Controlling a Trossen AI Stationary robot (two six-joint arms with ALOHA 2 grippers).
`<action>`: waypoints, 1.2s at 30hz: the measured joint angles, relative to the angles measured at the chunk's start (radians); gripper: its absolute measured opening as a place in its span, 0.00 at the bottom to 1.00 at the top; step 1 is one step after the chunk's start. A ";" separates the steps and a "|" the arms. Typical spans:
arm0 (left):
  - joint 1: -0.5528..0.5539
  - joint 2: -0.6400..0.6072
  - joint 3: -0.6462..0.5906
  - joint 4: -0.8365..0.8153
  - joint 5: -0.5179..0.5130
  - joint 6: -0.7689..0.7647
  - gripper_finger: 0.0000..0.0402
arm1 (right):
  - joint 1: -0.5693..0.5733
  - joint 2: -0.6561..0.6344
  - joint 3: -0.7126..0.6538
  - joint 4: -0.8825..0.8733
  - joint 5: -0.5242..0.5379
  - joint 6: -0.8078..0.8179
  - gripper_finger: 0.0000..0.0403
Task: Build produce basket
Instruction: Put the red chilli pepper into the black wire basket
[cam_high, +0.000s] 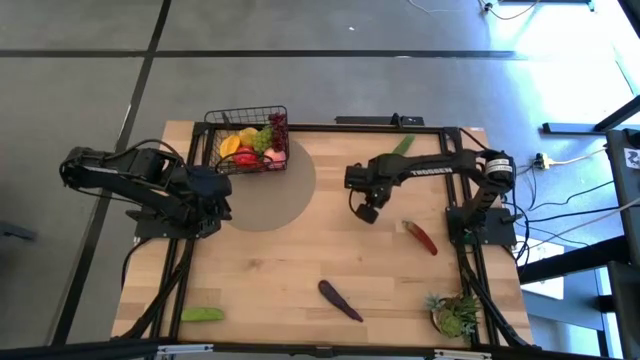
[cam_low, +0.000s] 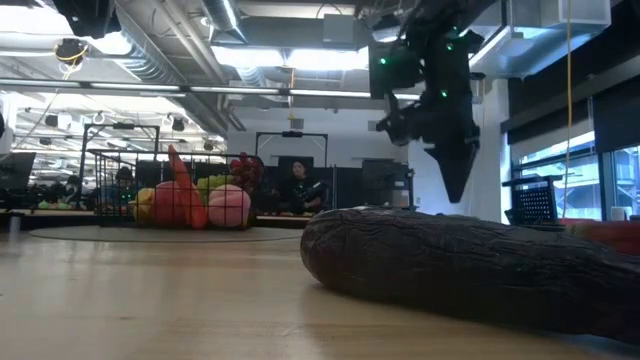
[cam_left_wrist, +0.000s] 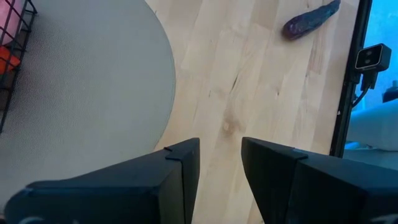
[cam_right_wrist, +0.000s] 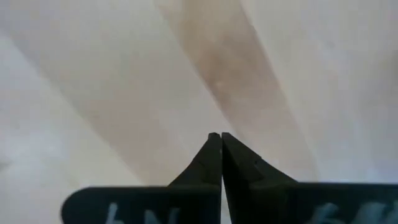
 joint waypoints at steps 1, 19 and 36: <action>0.000 0.000 0.000 0.000 0.000 0.000 0.26 | -0.005 0.000 0.011 -0.006 -0.028 0.002 0.00; 0.000 0.000 0.000 0.000 -0.001 0.010 0.27 | 0.003 0.000 0.042 -0.312 -0.219 -0.024 0.33; 0.000 0.000 0.000 0.000 -0.026 0.009 0.27 | 0.003 0.000 -0.234 -0.149 -0.245 0.028 0.37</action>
